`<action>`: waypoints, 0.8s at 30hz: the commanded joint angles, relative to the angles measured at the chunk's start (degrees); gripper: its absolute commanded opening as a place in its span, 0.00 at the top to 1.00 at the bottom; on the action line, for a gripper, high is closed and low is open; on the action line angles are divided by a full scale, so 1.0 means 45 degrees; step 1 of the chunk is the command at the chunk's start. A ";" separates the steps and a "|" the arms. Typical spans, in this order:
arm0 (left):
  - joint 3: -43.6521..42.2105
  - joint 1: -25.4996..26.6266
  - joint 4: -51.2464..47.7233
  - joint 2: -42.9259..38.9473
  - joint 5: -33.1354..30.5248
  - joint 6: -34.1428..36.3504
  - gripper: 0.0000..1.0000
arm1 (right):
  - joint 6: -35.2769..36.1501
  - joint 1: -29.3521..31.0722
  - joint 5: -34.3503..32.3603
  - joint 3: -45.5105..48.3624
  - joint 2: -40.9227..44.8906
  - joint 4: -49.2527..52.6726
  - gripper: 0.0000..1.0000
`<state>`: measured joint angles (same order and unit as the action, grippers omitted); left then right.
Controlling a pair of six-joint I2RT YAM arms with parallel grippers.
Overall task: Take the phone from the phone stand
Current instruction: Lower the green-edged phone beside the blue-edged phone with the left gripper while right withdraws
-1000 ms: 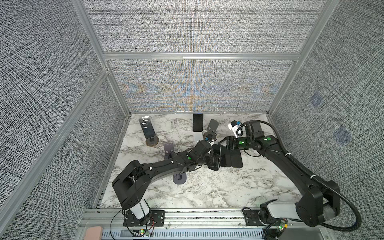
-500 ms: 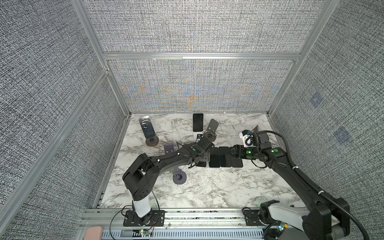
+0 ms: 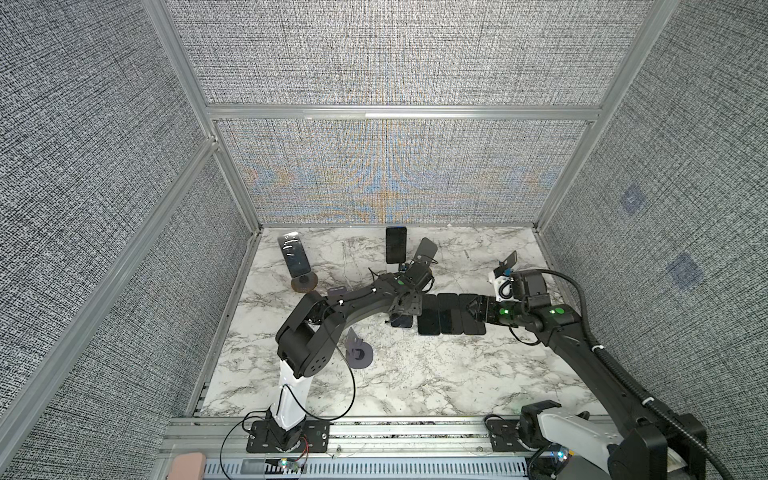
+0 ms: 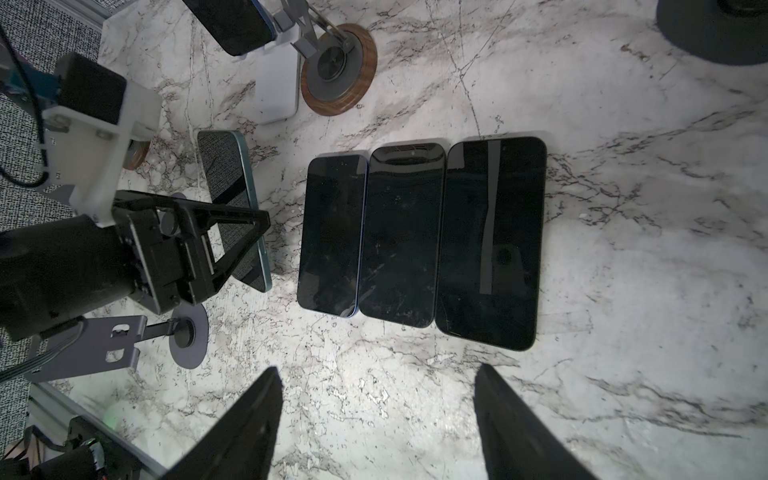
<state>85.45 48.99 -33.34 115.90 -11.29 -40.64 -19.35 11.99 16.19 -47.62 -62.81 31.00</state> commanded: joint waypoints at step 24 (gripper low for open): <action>0.0818 -0.0047 -0.0788 0.1274 0.1007 -0.1292 0.17 | 0.0004 -0.0008 0.0310 0.0039 -0.0428 -0.0327 0.29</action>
<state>88.82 48.93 -37.30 121.32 -7.35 -45.71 -19.51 11.99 16.99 -47.37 -64.60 30.46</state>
